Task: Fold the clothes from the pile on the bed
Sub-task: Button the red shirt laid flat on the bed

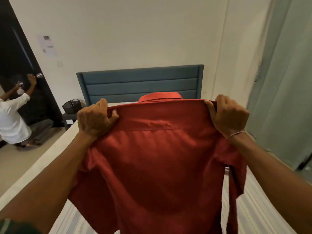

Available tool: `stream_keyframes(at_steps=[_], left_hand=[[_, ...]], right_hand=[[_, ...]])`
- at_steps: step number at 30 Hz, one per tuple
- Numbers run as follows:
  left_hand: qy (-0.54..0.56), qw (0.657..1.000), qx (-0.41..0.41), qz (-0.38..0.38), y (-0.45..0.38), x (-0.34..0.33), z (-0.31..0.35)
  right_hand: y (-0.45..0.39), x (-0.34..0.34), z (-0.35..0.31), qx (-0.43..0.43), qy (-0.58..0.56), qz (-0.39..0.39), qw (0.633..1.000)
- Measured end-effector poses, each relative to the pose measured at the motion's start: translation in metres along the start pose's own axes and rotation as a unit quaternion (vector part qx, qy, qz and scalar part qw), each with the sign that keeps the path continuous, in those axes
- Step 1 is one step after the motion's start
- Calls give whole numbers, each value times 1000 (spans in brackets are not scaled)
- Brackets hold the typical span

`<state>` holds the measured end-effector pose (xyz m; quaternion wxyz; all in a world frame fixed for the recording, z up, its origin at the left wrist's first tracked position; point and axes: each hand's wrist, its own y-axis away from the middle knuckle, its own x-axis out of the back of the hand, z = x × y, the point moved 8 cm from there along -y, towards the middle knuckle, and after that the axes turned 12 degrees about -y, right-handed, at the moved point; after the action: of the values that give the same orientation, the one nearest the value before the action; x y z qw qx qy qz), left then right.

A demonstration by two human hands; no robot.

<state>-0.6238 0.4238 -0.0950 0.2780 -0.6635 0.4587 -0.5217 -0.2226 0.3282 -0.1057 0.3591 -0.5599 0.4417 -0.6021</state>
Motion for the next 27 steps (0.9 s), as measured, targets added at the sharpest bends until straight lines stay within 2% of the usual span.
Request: stream_keyframes(at_steps=[4, 7, 14, 20, 27], left_hand=[[40, 996, -36, -75, 30, -77, 25], [53, 981, -45, -181, 66, -168, 48], [105, 937, -21, -331, 171, -367, 108], [88, 911, -29, -402, 239, -489, 160], [80, 880, -11, -468, 292, -596, 191]], right_hand=[[34, -68, -4, 15, -7, -96, 995], [74, -145, -6, 1, -4, -174, 985], [205, -330, -3, -39, 16, -321, 946], [296, -449, 5, -49, 4, -377, 925], [367, -562, 12, -56, 0, -419, 906]])
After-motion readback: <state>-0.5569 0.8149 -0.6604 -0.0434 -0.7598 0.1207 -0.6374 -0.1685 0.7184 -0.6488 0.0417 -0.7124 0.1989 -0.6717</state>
